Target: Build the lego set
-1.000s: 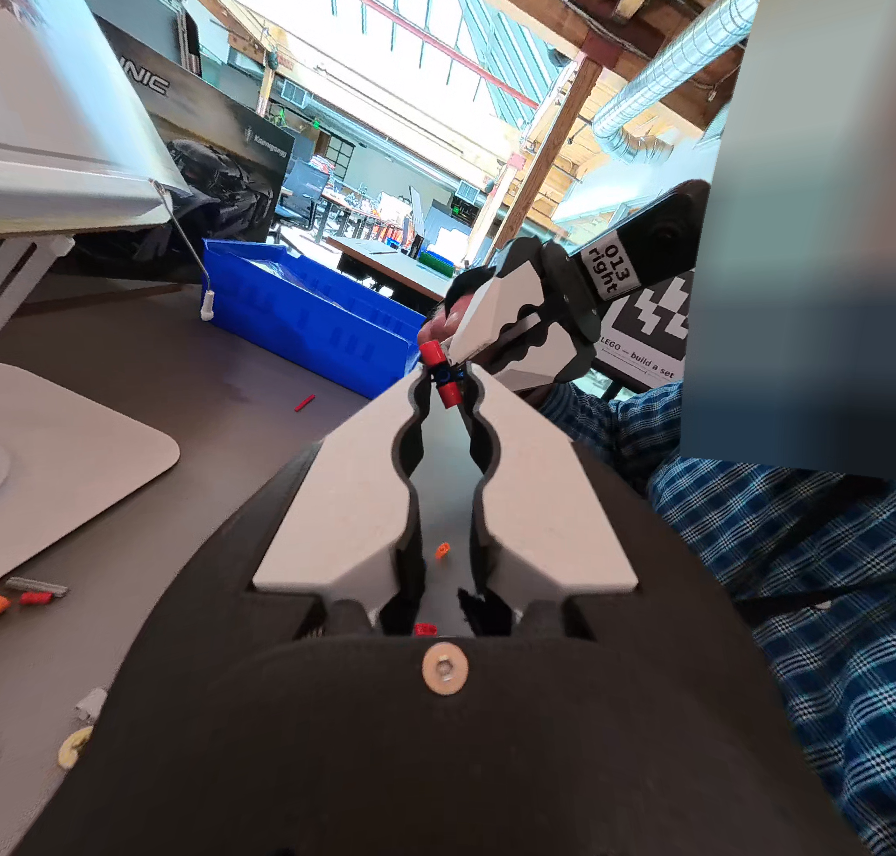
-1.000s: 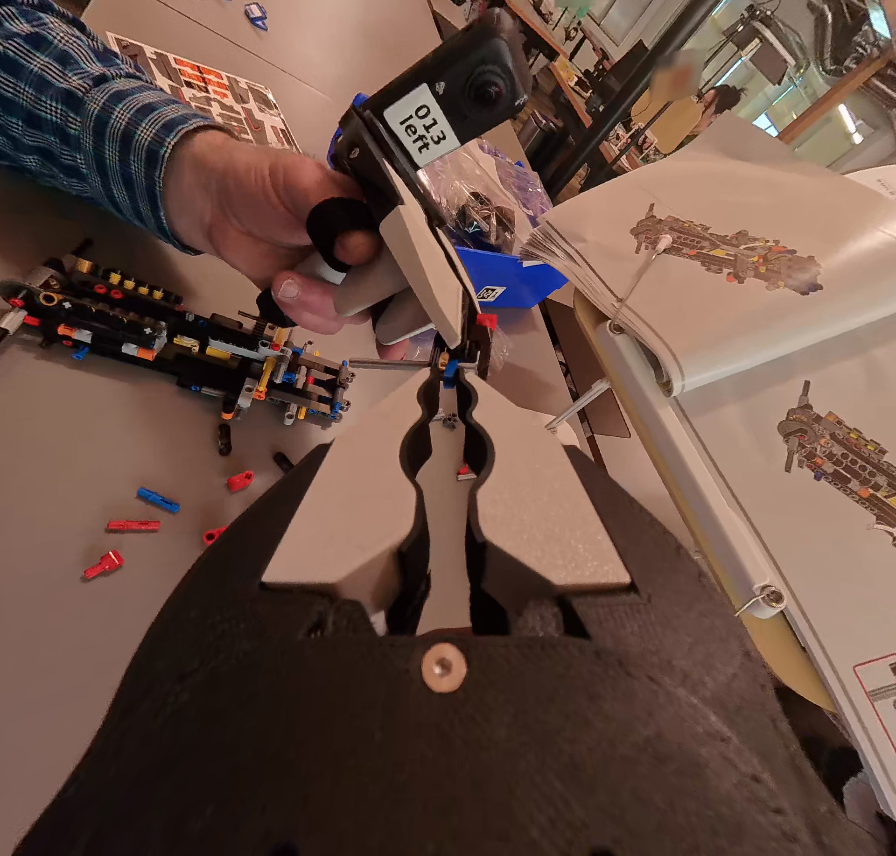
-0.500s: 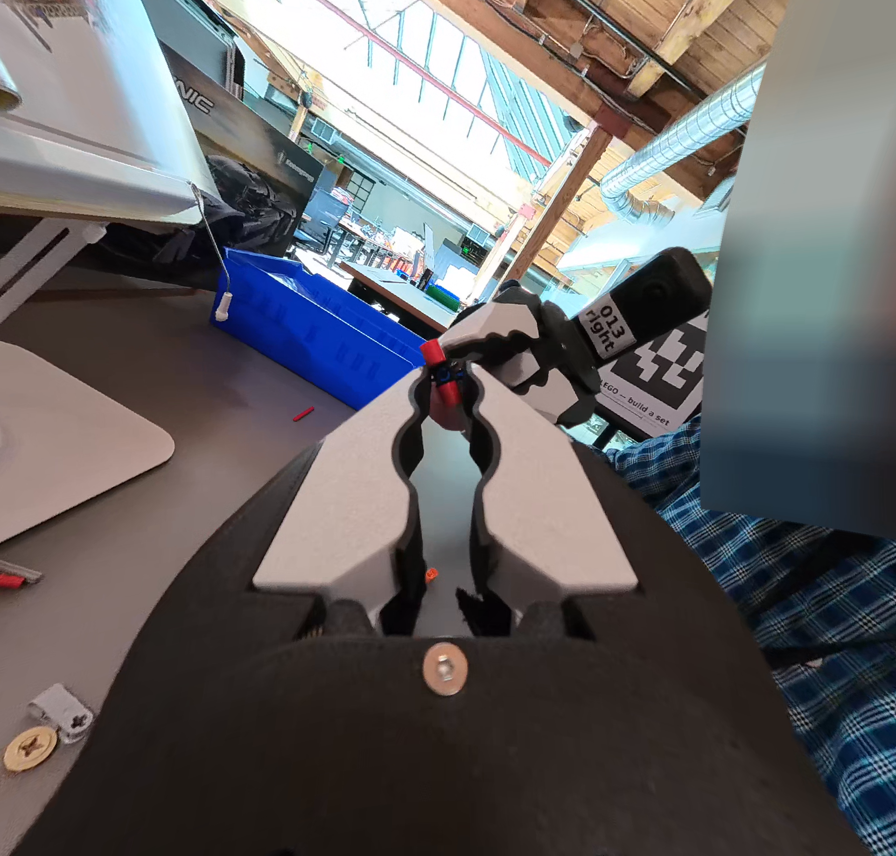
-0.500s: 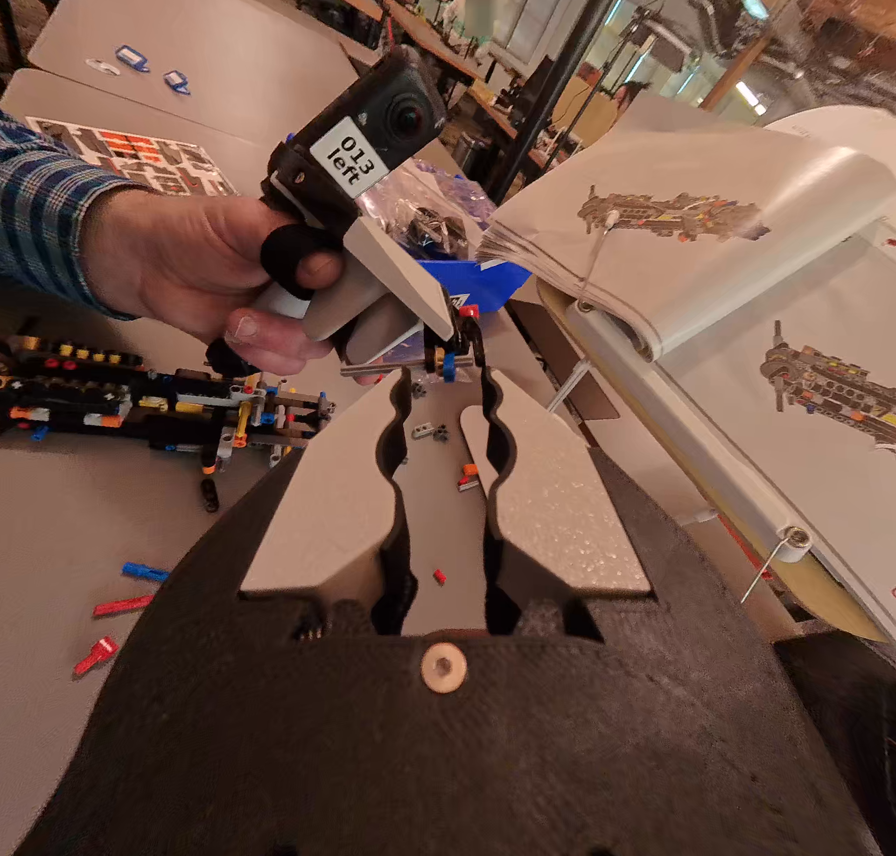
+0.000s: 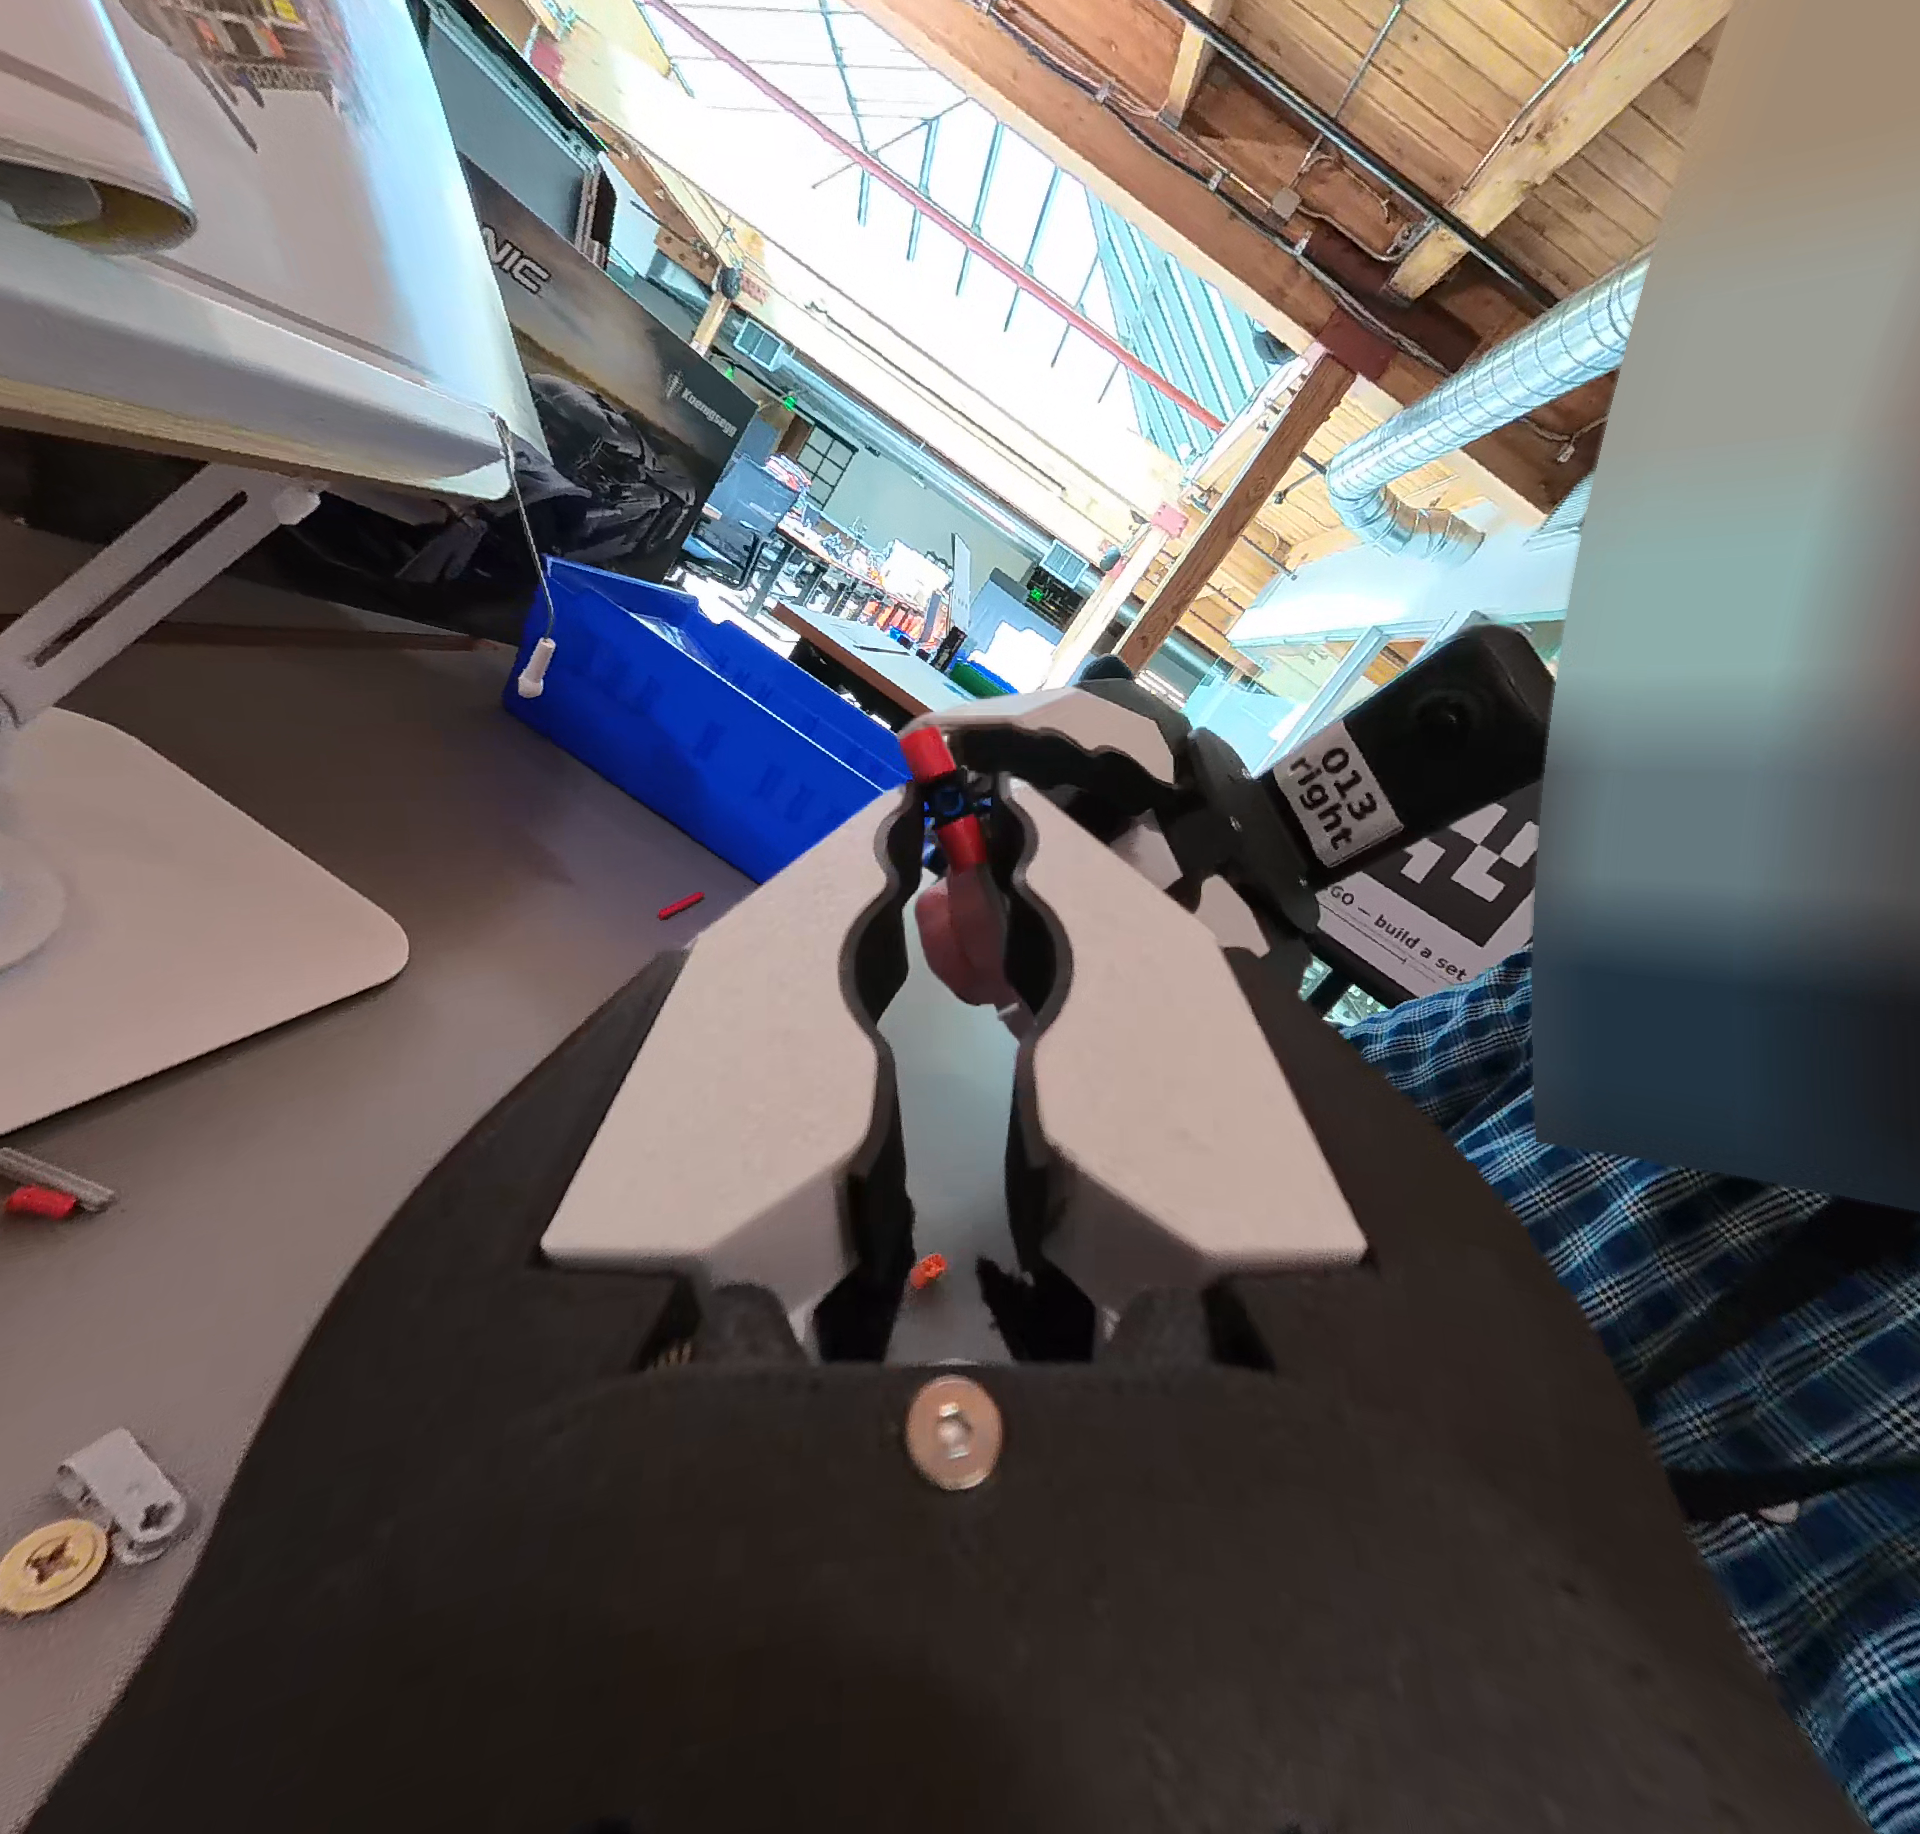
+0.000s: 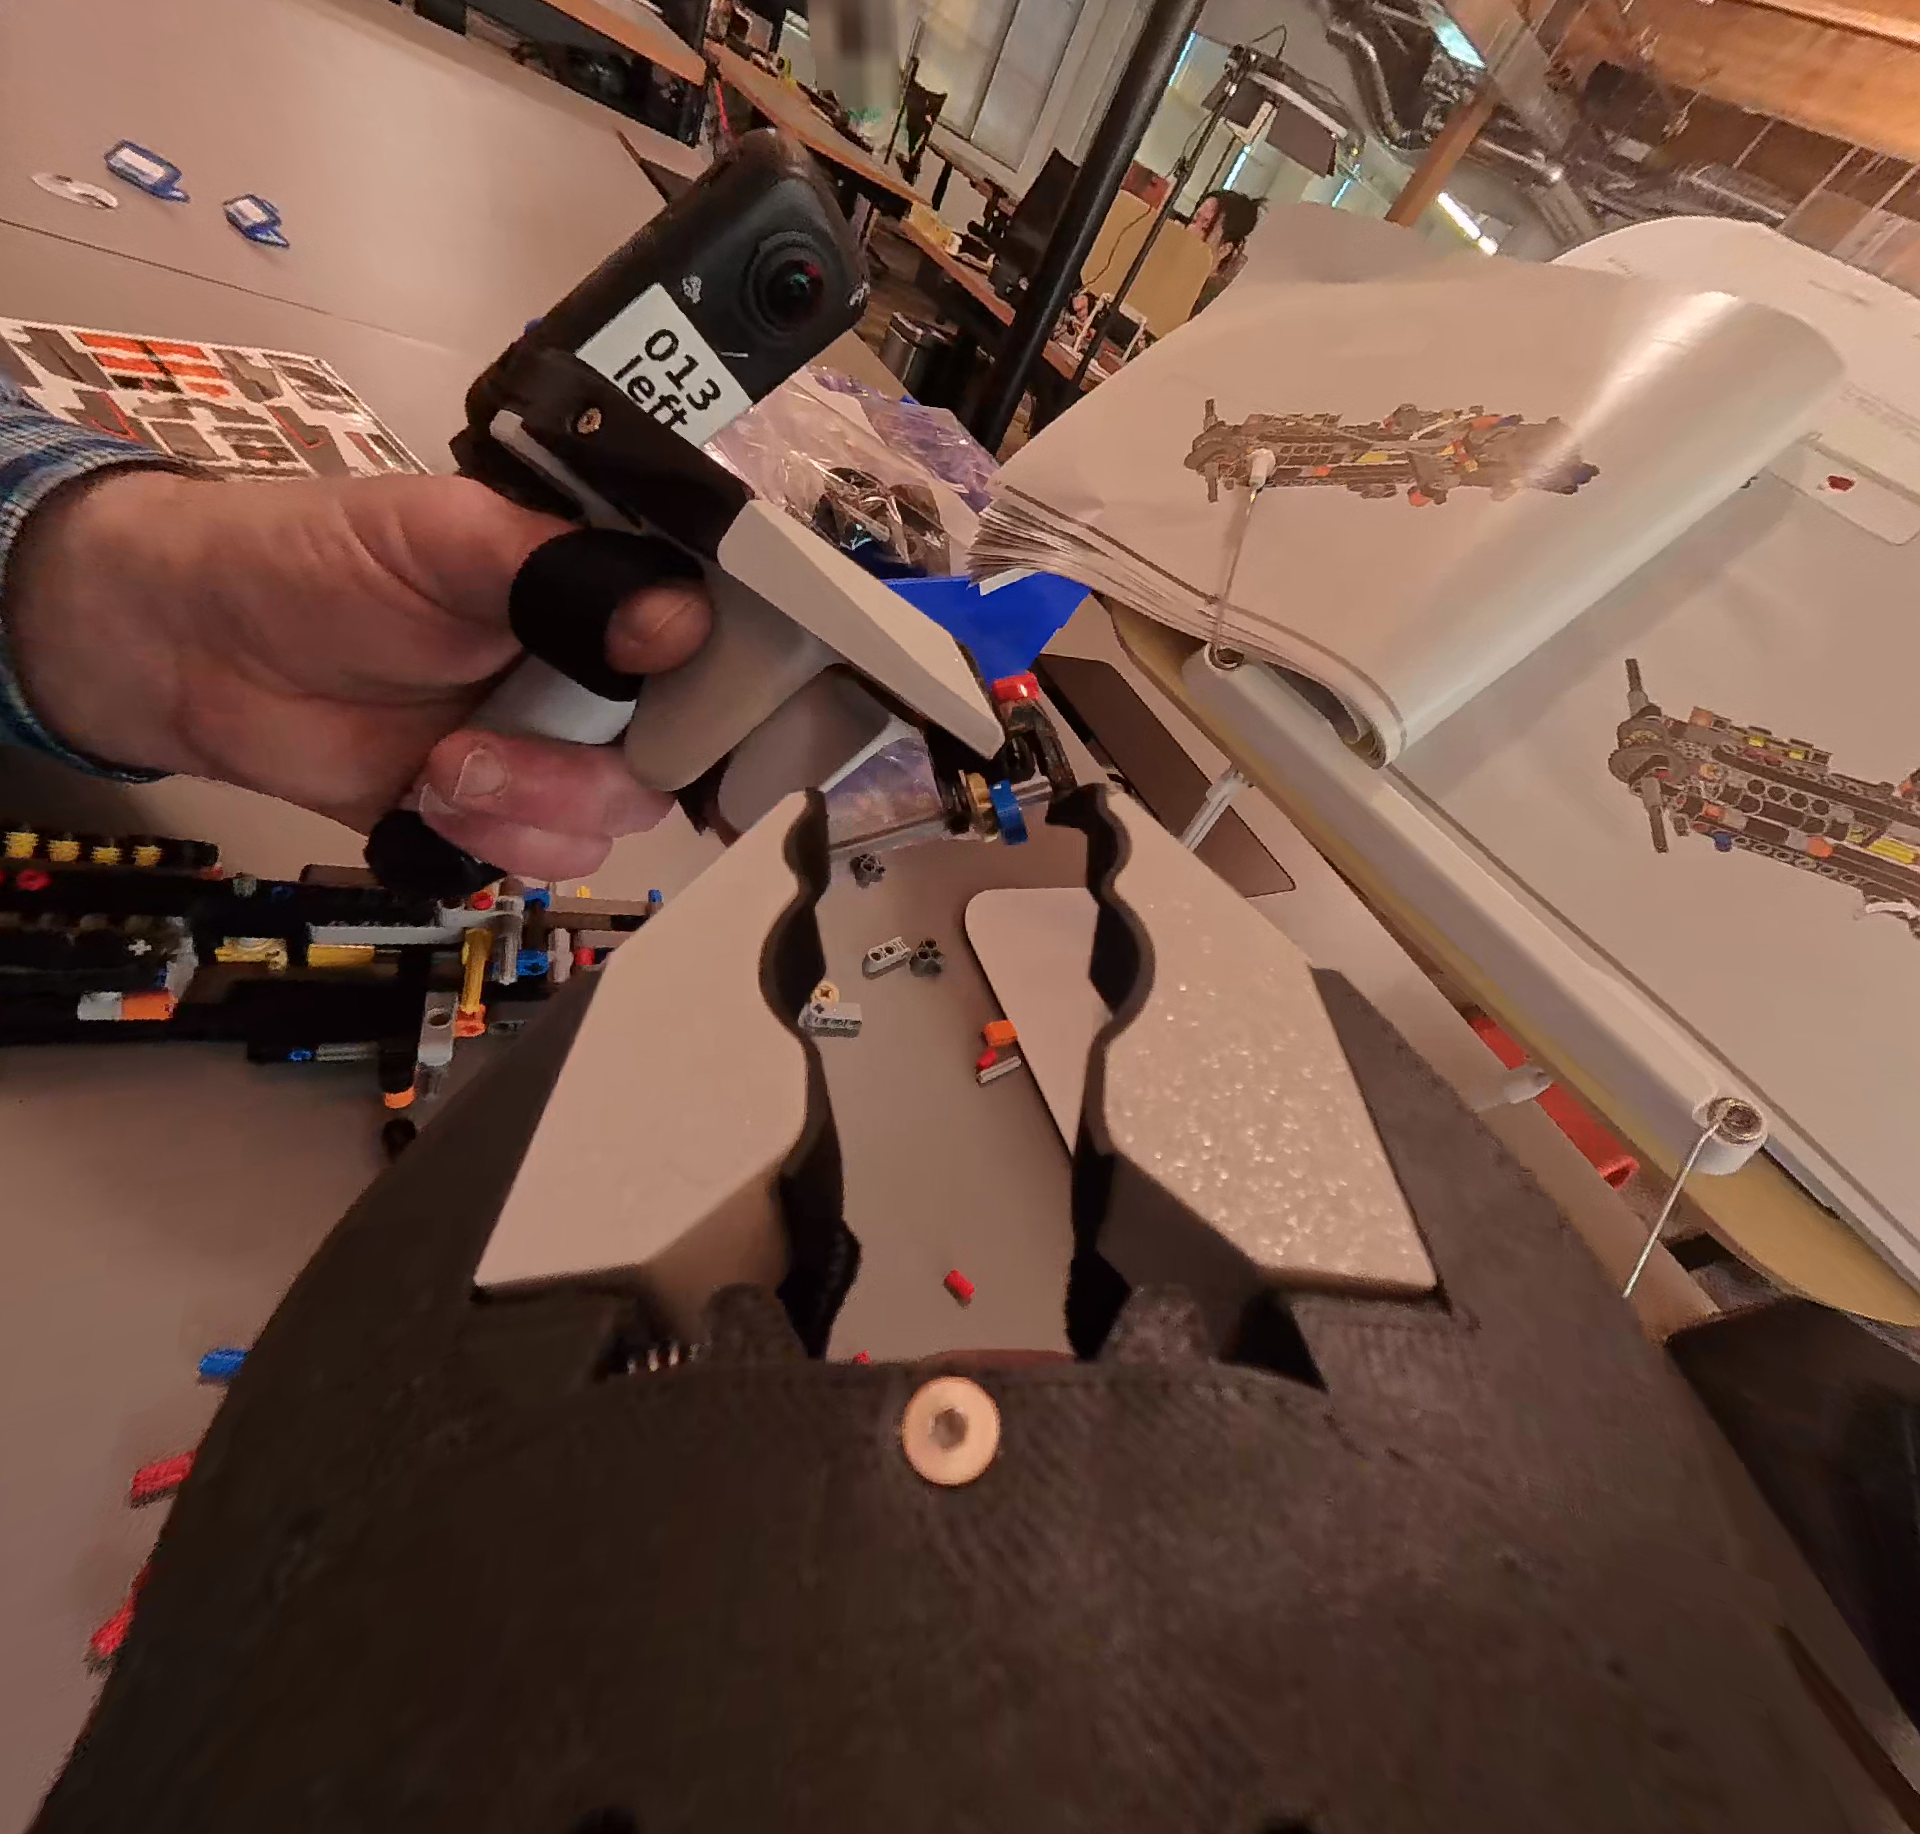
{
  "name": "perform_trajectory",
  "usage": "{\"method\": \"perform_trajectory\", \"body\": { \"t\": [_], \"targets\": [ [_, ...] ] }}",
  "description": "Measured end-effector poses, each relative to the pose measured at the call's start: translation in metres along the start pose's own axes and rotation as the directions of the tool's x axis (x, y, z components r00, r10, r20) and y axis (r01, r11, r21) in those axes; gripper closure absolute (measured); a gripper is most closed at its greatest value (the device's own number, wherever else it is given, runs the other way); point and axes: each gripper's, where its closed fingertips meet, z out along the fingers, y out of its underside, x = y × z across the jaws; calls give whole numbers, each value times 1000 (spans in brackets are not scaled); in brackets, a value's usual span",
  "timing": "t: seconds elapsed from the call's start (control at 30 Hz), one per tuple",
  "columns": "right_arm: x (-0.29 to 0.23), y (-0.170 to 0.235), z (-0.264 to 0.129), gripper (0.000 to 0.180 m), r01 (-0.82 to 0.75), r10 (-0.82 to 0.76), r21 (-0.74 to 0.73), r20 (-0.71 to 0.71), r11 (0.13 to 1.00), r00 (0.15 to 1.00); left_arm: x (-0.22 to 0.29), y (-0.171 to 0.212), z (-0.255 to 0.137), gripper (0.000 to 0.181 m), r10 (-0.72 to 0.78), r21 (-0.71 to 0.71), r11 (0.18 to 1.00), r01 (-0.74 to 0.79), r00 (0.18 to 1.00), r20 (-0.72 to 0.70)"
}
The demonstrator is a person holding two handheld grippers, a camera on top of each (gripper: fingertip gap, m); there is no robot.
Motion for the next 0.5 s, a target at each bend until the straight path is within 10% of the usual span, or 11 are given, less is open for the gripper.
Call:
{"method": "perform_trajectory", "body": {
  "t": [0.5],
  "targets": [
    [-1,3,-2,134,88,-88,-8,57,996,995,-3,2,1,171,12,-5,1000,-12,1000,16]
  ]
}}
